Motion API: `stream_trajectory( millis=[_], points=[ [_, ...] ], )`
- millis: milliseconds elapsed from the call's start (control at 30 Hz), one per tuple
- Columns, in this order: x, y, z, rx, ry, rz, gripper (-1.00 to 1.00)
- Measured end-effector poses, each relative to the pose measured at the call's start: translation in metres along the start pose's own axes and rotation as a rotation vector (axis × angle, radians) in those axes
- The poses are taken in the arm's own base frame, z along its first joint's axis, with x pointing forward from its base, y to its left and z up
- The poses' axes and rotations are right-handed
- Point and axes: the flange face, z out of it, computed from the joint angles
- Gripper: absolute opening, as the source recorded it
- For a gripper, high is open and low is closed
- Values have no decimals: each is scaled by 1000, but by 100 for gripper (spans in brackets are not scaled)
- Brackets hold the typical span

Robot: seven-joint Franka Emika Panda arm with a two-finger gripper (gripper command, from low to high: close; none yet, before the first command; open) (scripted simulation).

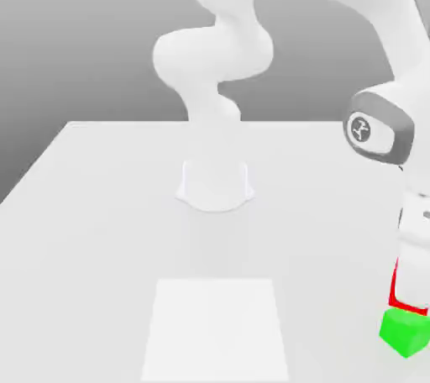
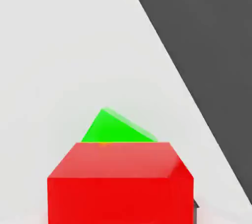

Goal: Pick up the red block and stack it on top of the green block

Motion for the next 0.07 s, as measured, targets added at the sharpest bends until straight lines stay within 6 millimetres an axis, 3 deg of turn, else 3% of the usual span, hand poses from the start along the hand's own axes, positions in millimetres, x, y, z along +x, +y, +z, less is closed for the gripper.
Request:
stream_trajectory(
  millis=[67],
  points=[
    [0, 0, 0, 0, 0, 0, 100]
  ],
)
